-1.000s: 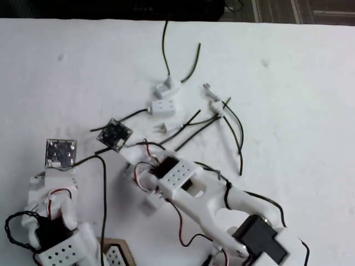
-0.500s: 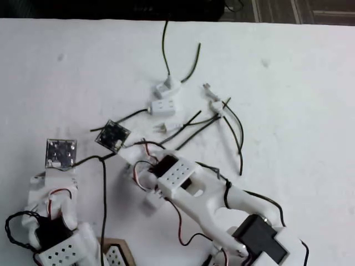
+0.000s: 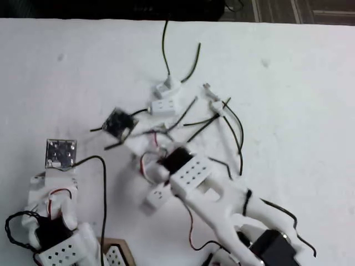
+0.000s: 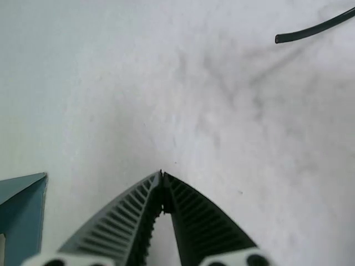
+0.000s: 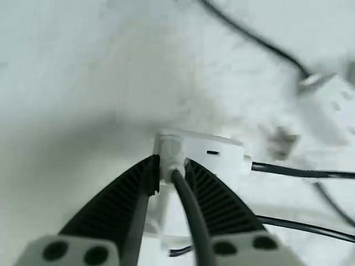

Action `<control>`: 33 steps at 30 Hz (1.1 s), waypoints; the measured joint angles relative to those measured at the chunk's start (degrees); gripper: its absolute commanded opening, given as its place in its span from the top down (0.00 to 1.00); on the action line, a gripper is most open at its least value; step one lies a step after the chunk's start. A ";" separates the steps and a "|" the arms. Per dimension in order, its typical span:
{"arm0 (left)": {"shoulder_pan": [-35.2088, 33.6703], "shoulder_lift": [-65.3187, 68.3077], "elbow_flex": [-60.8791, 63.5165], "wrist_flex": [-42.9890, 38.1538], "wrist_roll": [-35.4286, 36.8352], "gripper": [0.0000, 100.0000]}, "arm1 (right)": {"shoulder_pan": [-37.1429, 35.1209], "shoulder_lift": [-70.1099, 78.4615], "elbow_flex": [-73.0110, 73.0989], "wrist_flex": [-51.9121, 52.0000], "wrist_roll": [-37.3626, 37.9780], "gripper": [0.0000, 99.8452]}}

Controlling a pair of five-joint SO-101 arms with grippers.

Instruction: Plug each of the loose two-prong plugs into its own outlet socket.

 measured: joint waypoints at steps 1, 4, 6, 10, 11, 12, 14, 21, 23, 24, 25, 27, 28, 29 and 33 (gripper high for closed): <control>0.00 0.00 0.00 0.00 0.00 0.98 | 0.97 -0.53 -1.58 1.23 0.00 0.98; 0.00 0.00 0.00 0.00 0.00 0.98 | 3.52 -1.23 -6.51 4.31 0.00 0.98; 0.00 0.00 0.00 0.00 0.00 0.98 | 5.19 -1.49 -9.76 5.80 0.00 0.98; 0.00 0.00 0.00 0.00 0.00 0.98 | 10.11 -1.49 -17.05 7.21 0.00 0.98; 0.00 0.00 0.00 0.00 0.00 0.98 | 11.69 -1.49 -18.64 7.21 0.00 0.98; 0.00 0.00 0.00 0.00 0.00 0.98 | 13.36 -1.49 -20.13 7.21 0.00 0.98; 0.00 0.00 0.00 0.00 0.00 0.98 | 16.79 -1.49 -22.33 7.21 0.35 0.98; 0.00 0.00 0.00 0.00 0.00 0.98 | 28.13 2.55 -23.65 4.31 3.43 0.98; 0.00 0.00 0.00 0.00 0.00 0.98 | 30.77 6.77 -23.65 1.58 3.43 0.98; 0.00 0.00 0.00 0.00 0.00 0.98 | 31.91 9.05 -23.65 0.18 3.43 0.98; 0.00 0.00 0.00 0.00 0.00 0.98 | 32.70 11.60 -23.65 -1.41 3.43 0.98; 0.00 0.00 0.00 0.00 0.00 0.98 | 33.67 16.44 -23.65 -5.10 3.43 0.98; 0.00 0.00 0.00 0.00 0.00 0.98 | 34.02 18.64 -23.65 -7.03 3.43 0.98; 0.00 0.00 0.00 0.00 0.00 0.98 | 34.46 20.92 -24.18 -8.70 3.43 0.98; 0.00 0.00 0.00 0.00 0.00 0.98 | 37.27 28.48 -30.33 -10.99 3.43 0.98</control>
